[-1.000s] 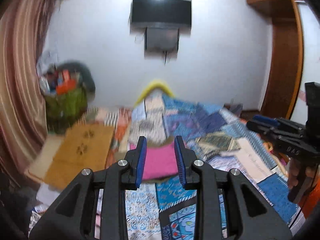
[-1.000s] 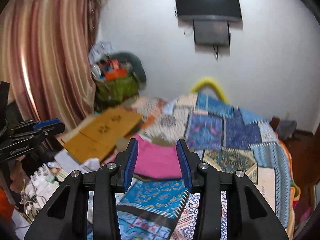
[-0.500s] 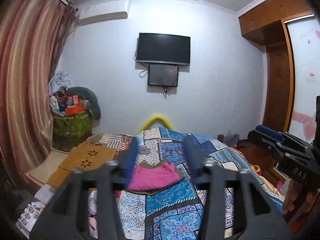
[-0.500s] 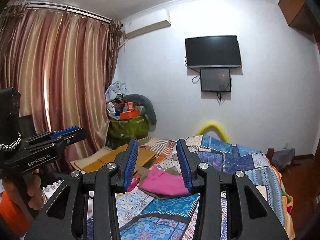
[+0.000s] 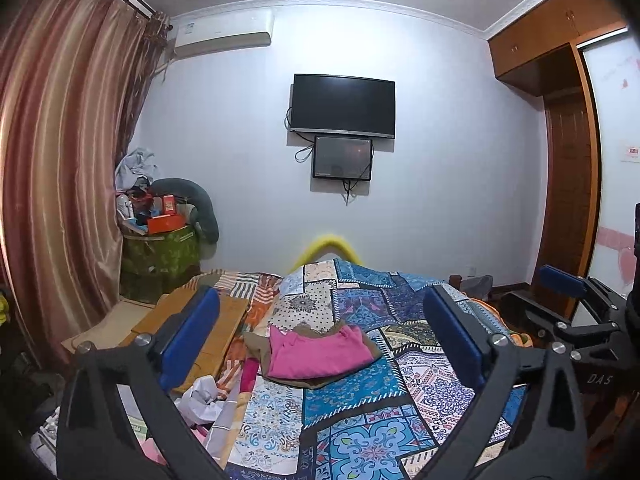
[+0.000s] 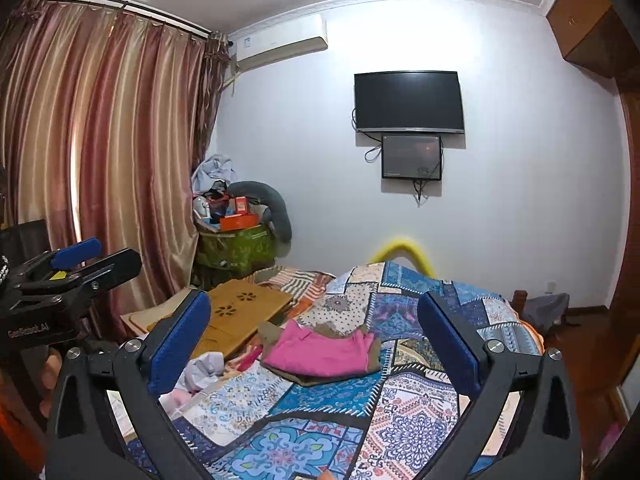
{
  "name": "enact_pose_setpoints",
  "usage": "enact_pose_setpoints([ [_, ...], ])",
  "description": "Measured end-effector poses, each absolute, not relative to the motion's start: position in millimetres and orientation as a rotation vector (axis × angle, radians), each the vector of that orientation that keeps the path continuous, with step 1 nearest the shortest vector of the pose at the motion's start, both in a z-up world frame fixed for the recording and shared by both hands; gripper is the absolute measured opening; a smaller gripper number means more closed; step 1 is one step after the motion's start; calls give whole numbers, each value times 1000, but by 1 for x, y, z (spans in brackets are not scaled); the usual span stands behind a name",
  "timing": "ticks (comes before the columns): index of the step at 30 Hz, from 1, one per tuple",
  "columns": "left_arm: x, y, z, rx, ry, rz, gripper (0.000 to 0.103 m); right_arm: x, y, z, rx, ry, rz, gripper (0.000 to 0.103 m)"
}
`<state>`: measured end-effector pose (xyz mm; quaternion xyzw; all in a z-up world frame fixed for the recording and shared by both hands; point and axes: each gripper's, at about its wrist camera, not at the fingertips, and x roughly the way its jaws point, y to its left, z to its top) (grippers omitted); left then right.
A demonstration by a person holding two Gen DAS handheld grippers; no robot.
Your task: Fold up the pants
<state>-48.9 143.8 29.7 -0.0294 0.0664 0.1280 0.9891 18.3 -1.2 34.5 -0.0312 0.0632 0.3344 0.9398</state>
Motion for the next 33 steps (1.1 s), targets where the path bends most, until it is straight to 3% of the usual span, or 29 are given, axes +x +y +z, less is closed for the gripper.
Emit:
enact_pose_setpoints([
  [33, -38, 146, 18, -81, 178, 233, 103, 15, -15, 27, -11, 194, 692, 103],
])
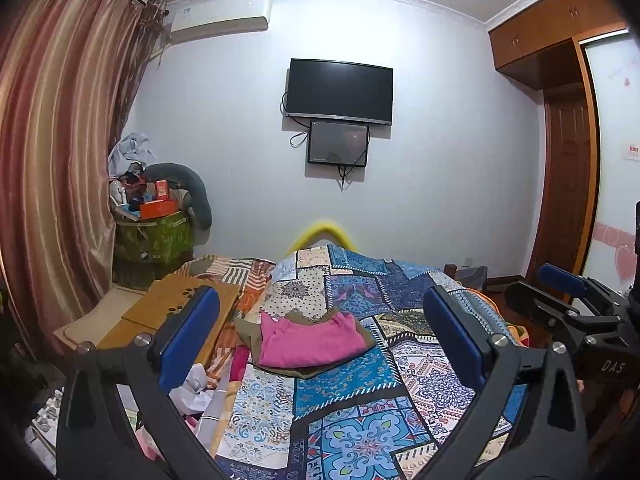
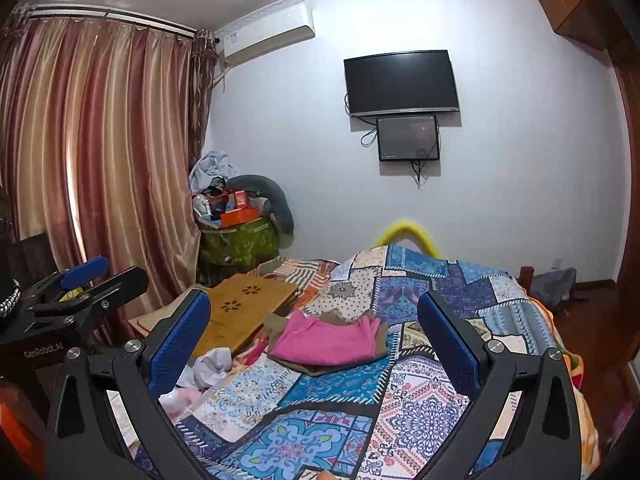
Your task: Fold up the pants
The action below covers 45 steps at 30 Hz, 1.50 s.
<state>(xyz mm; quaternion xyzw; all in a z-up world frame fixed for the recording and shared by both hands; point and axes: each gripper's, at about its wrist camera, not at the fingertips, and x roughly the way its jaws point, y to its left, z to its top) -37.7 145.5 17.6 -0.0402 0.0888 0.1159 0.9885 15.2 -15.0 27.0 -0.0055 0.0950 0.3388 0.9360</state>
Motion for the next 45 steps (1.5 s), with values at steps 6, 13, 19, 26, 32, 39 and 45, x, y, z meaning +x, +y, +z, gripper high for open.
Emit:
enact_pose_setpoints([
  [6, -35, 146, 16, -80, 184, 229, 103, 15, -15, 28, -20, 192, 692, 103],
  [13, -34, 146, 16, -82, 186, 224, 103, 17, -19, 27, 5, 210, 700, 103],
  [19, -33, 146, 16, -84, 189, 218, 103, 19, -22, 26, 11, 215, 693, 103],
  [26, -31, 144, 15, -80, 189, 212, 103, 18, -24, 26, 11, 212, 691, 103],
  [32, -31, 148, 15, -95, 196, 195, 103, 18, -24, 27, 6, 201, 687, 103],
  [39, -31, 151, 17, -98, 194, 197, 103, 17, -23, 27, 2, 197, 692, 103],
  [45, -30, 150, 16, -91, 200, 193, 103, 18, -22, 26, 3, 203, 699, 103],
])
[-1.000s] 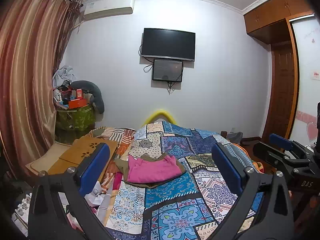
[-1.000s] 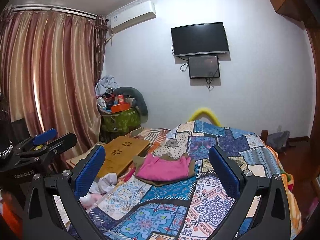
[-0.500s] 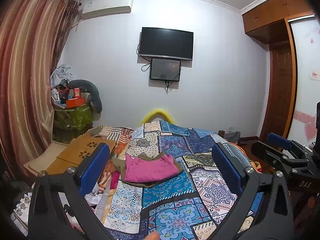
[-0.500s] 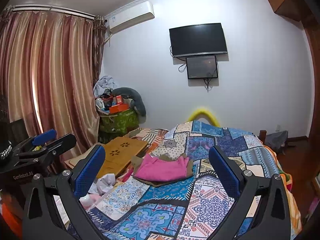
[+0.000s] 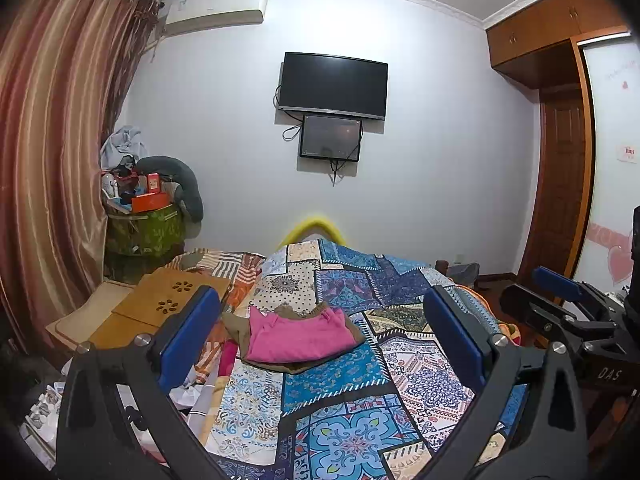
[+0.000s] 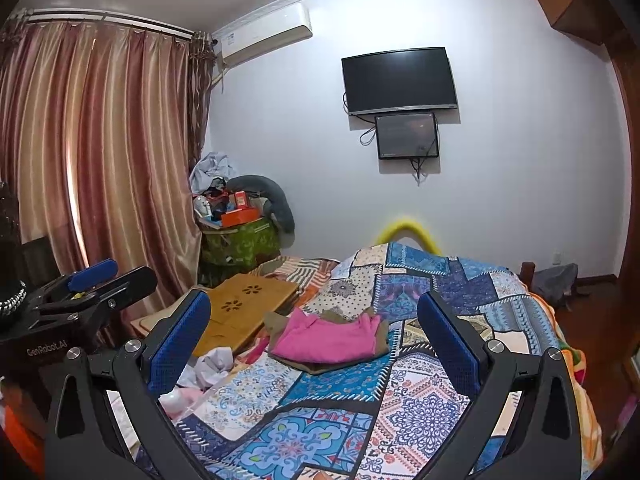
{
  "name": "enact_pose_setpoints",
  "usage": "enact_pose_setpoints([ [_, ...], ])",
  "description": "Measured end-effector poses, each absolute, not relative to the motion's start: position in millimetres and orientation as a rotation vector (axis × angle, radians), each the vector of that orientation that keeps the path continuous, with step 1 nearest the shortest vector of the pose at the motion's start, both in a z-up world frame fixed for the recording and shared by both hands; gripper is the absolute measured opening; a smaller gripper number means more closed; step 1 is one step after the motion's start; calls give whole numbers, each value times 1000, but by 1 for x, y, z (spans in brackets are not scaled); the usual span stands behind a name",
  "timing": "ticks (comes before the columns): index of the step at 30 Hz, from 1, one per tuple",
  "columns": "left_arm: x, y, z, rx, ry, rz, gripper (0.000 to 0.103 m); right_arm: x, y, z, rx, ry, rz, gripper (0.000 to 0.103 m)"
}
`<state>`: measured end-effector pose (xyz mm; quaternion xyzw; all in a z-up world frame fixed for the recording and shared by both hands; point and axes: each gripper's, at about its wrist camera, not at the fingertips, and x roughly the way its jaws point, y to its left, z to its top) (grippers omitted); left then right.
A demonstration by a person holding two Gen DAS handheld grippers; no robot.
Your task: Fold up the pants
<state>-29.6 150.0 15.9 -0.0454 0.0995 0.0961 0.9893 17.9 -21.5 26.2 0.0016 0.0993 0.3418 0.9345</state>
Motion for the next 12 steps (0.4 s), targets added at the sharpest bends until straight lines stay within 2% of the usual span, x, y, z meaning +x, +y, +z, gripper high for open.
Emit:
enact_pose_setpoints([
  [12, -18, 150, 8, -73, 224, 196, 103, 23, -22, 20, 8, 216, 700, 103],
])
